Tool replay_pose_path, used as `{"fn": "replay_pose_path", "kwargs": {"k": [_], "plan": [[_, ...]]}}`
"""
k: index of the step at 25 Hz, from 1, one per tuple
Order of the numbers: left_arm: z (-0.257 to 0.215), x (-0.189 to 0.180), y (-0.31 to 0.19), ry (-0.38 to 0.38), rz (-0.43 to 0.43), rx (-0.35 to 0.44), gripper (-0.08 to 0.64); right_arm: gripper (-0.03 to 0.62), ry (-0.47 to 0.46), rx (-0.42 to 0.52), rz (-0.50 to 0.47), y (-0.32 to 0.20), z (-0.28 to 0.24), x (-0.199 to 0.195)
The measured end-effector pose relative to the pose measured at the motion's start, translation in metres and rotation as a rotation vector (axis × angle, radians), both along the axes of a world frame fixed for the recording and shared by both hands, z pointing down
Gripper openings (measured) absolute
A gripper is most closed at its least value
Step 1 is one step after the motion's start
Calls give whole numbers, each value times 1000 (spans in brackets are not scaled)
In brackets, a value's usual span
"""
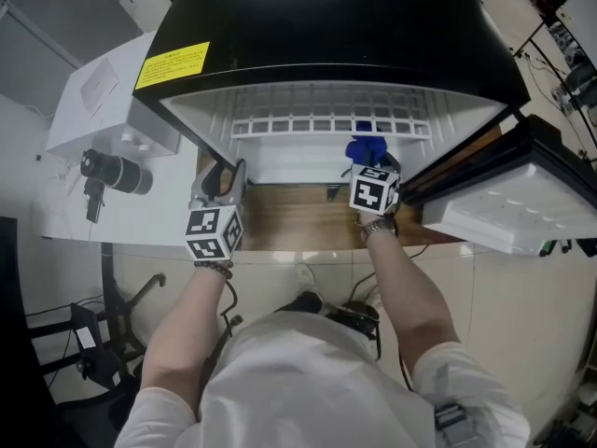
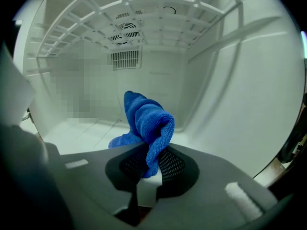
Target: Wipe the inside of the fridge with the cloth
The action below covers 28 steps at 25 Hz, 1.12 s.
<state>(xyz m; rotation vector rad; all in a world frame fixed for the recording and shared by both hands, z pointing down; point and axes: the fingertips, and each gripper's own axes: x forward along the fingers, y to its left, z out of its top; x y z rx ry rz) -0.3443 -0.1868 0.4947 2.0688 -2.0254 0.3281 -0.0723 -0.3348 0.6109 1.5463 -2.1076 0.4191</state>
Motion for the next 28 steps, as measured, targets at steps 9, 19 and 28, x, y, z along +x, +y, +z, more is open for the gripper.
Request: {"fn": "replay_pose_path", "kwargs": {"k": [9, 19, 28], "plan": [[0, 0, 0, -1, -6, -4, 150, 41, 34, 8, 57, -3, 2, 27], [1, 0, -1, 2, -1, -8, 150, 41, -65, 80, 9, 10, -40, 4], [0, 2, -1, 0, 26, -24, 150, 41, -180, 114, -193, 55, -80, -104]]}}
